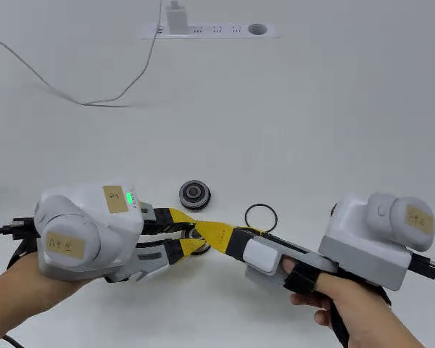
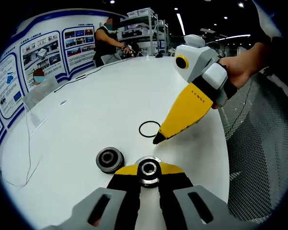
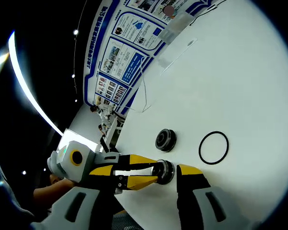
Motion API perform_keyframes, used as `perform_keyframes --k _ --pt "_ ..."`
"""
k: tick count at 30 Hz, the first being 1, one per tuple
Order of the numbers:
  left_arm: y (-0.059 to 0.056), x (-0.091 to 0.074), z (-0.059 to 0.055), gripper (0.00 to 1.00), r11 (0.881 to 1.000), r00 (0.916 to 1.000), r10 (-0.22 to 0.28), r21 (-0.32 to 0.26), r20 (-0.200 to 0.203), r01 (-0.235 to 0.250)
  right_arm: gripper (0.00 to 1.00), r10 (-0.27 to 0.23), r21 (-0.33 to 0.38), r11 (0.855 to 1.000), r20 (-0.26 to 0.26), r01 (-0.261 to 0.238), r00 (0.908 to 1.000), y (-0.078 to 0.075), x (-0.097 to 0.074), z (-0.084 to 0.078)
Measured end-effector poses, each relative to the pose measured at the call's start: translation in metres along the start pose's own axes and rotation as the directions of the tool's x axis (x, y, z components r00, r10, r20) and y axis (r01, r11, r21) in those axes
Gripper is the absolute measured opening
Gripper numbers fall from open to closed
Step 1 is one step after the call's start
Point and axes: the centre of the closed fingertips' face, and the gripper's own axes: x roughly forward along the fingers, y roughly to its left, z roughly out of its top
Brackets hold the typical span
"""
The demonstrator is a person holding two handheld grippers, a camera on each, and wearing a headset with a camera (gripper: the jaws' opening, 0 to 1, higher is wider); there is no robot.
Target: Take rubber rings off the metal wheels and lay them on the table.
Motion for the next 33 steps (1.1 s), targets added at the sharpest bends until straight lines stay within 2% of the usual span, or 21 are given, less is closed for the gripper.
perform_keyframes --k 12,21,25,33 --pt "0.001 0.000 0.000 0.13 1.000 1.0000 -0.006 0.003 0.005 0.006 0.55 0.012 0.081 0.997 -0.040 -0.008 0.9991 -0.001 0.015 -0.012" --pt "0.001 0.000 0.001 0.13 1.000 0.9999 -0.007 0.003 0.008 0.007 0.56 0.004 0.075 0.997 -0.059 0.001 0.9982 -0.003 0.016 -0.015" --pt "0.001 0.000 0.001 0.13 1.000 0.9999 -0.007 0.003 0.009 0.007 0.52 0.022 0.081 0.997 -0.072 -0.016 0.9972 0.000 0.015 -0.017" --pt "0.002 0.000 0.001 0.13 1.000 0.9999 -0.006 0.003 0.010 0.006 0.50 0.027 0.111 0.994 -0.060 -0.020 0.9978 -0.003 0.013 -0.015"
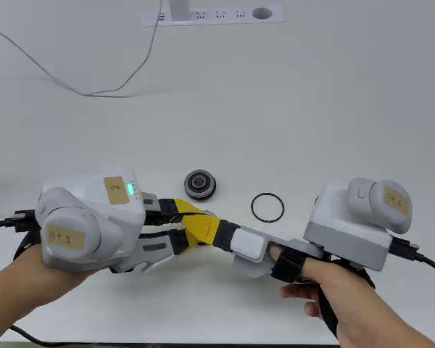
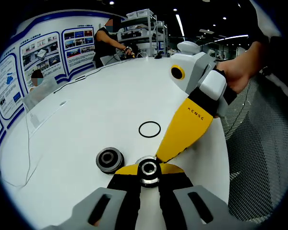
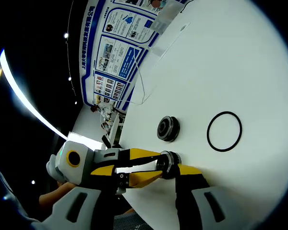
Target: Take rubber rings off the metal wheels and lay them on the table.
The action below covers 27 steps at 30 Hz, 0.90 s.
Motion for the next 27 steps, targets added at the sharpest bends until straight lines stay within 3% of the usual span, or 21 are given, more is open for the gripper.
perform_keyframes --k 6,21,27 --pt "0.0002 0.0002 -0.0002 0.13 1.000 1.0000 0.002 -0.005 0.004 -0.002 0.46 0.011 0.037 0.999 0.013 -0.012 0.9998 -0.0029 -0.0030 0.0005" --pt "0.0000 0.0003 0.0011 0.13 1.000 1.0000 -0.001 -0.001 0.003 0.001 0.39 0.000 -0.002 1.000 0.017 0.000 0.9998 -0.0024 -0.0061 -0.0012" --pt "0.0002 0.0005 0.0012 0.13 1.000 1.0000 -0.002 -0.001 0.003 0.002 0.32 -0.004 0.030 1.000 0.022 0.004 0.9997 -0.0095 -0.0033 -0.0017"
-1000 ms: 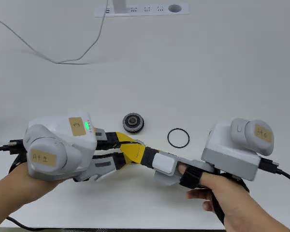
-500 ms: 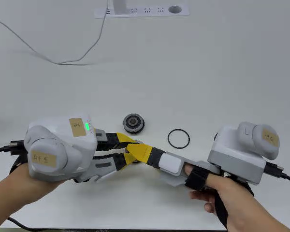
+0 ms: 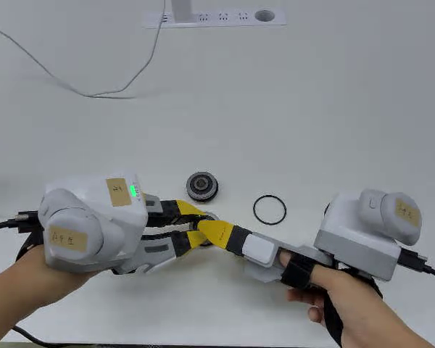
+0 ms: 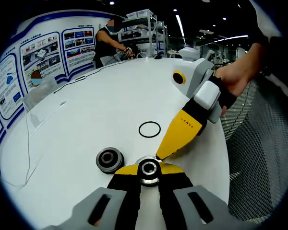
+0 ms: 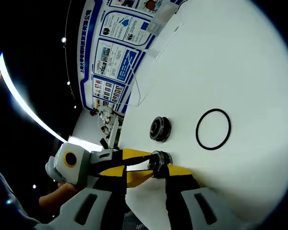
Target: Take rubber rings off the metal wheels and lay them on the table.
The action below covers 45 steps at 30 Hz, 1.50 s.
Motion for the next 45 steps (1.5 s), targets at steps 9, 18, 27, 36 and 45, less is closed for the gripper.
perform_keyframes --k 9,18,27,36,45 --pt "0.000 0.000 0.000 0.13 1.000 1.0000 -0.001 -0.003 0.002 0.001 0.27 0.004 0.004 1.000 0.012 -0.004 0.9999 -0.005 0.000 0.004" --pt "0.000 0.000 0.000 0.13 1.000 1.0000 -0.001 -0.002 0.000 0.001 0.22 -0.004 -0.019 1.000 0.011 0.004 0.9999 -0.005 -0.002 0.004" --pt "0.000 0.000 0.000 0.13 1.000 1.0000 -0.001 0.000 0.000 0.001 0.09 -0.068 -0.053 0.996 0.019 0.069 0.9975 -0.017 -0.002 0.011" --pt "0.000 0.000 0.000 0.13 1.000 1.0000 0.002 0.000 0.005 -0.002 0.03 -0.111 -0.057 0.992 -0.005 0.111 0.9938 -0.021 -0.002 0.011" --pt "-0.001 -0.001 -0.001 0.13 1.000 0.9999 0.005 -0.002 0.013 -0.005 0.03 -0.134 -0.023 0.991 -0.043 0.133 0.9901 -0.022 -0.001 0.008"
